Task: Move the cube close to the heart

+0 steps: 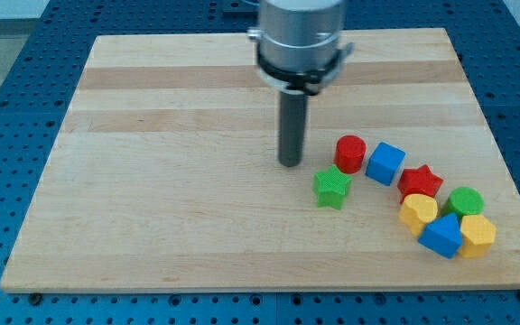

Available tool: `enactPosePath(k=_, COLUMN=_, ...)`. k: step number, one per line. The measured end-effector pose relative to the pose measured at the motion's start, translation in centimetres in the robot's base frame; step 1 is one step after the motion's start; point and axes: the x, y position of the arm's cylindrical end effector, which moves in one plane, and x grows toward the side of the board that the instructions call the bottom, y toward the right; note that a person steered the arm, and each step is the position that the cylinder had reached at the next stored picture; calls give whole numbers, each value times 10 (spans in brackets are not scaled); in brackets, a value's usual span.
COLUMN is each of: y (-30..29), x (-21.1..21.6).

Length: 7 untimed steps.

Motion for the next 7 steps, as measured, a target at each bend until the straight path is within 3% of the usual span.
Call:
enactPosePath(k=1, y=-30, x=52)
enactPosePath(k=2, y=-31, x=131)
enactPosePath(k=4, y=48, x=128)
enactPosePath(k=6, y=49, x=126)
enactPosePath(k=7, y=82, x=89)
